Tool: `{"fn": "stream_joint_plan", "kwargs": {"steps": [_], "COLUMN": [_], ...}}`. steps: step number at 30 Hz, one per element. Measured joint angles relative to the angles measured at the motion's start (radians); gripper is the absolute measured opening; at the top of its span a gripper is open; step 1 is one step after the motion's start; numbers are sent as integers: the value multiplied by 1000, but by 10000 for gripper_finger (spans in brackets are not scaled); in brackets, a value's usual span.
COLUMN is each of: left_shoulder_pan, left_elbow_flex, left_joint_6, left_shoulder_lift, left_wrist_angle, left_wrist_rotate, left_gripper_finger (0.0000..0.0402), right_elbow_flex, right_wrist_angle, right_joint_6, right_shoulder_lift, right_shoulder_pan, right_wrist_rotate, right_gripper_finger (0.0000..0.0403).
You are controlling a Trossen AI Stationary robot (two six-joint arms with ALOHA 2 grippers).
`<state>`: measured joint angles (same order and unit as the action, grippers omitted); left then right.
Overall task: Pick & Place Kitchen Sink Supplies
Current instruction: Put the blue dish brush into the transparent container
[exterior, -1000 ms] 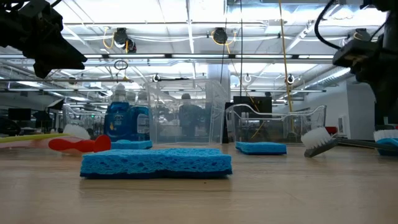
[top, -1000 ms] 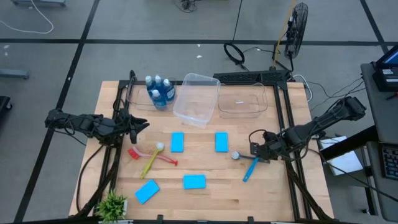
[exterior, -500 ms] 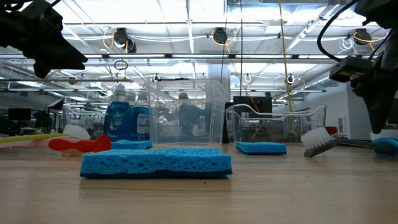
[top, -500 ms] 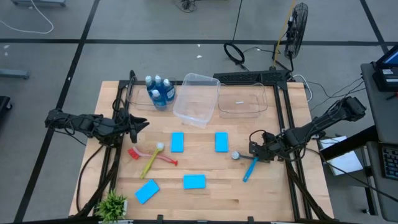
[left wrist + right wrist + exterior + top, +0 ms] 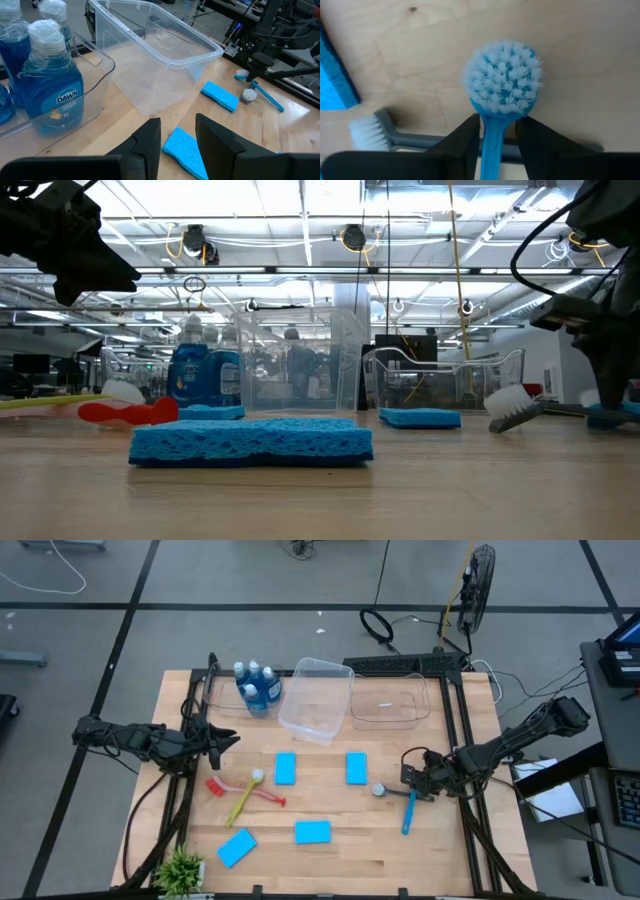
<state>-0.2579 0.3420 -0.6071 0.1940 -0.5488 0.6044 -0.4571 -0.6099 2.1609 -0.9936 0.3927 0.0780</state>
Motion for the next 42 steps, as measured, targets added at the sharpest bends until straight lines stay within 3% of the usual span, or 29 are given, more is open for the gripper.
{"fn": "stream_joint_plan", "kwargs": {"steps": [9, 19, 25, 32, 42], "left_shoulder_pan": [0, 0, 0, 0, 0], "left_elbow_flex": [0, 0, 0, 0, 0], "left_joint_6": [0, 0, -7, -63, -102], "left_shoulder_lift": [0, 0, 0, 0, 2], "left_wrist_angle": [0, 3, 7, 8, 58], "left_wrist_rotate": [0, 0, -1, -43, -47], "left_gripper_finger": [122, 122, 122, 122, 122], "right_elbow_flex": [3, 3, 3, 3, 3], "right_wrist_angle": [15, 87, 155, 360, 799], "right_joint_6": [-9, -47, -128, -351, -796], "right_shoulder_lift": [0, 29, 85, 164, 185], "right_shoulder_pan": [0, -1, -1, -1, -19], "right_wrist_rotate": [33, 68, 155, 301, 508], "right_gripper_finger": [36, 38, 35, 35, 35]}}
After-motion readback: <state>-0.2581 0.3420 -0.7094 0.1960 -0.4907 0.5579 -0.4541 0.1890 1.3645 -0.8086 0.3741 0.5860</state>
